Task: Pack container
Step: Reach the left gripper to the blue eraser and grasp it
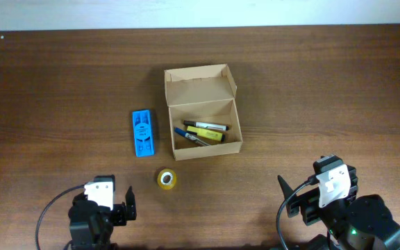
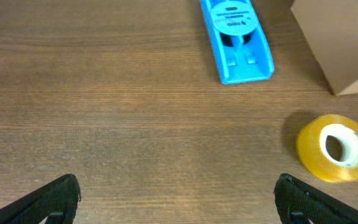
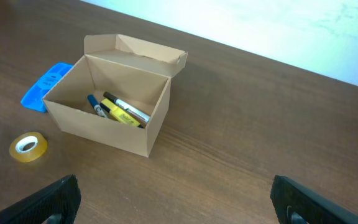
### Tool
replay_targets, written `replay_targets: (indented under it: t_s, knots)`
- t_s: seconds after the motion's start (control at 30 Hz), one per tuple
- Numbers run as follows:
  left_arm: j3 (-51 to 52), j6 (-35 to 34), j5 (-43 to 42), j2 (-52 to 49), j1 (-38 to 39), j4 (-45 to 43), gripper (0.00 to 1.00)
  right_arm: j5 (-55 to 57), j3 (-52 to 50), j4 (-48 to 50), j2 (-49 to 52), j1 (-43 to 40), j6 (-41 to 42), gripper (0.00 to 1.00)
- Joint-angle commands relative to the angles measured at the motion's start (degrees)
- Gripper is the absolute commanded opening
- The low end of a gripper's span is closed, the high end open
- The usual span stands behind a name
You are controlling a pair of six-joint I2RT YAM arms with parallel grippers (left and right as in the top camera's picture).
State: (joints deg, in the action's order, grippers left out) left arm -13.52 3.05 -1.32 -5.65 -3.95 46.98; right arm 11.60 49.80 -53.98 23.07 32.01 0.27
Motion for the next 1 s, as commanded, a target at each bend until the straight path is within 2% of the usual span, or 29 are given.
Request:
replay_targets:
  t_s: [0.0,0.3,0.47,0.73,0.97]
  knots:
    - [-9.46,0.9,-3.91,-7.26,-0.17,-0.37,1.0,1.11,-0.31,-0.02,-0.15,-0.31,0.87,0.99]
    - [-32.5,0.87,-12.04,-27.47,-0.17,-0.46,0.99,1.11,-0.31,-0.02,-0.15,-0.31,0.87,0.99]
    - [-44.5,0.79,-17.09,-44.0,-0.17,-0.04,1.0,1.11,-0.31,-0.02,-0.15,-0.31,0.87,0.99]
    - [-59.52,-7.56,-17.18,-68.87,-0.17,2.01,1.0,1.11,-0.31,-0.02,-0.15,-0.31,0.87,0.99]
    - [-71.82,-9.2,-16.17,-87.17,2.45,9.38,1.0,1.11,-0.31,-0.02,-0.15,-0.31,0.85,0.99]
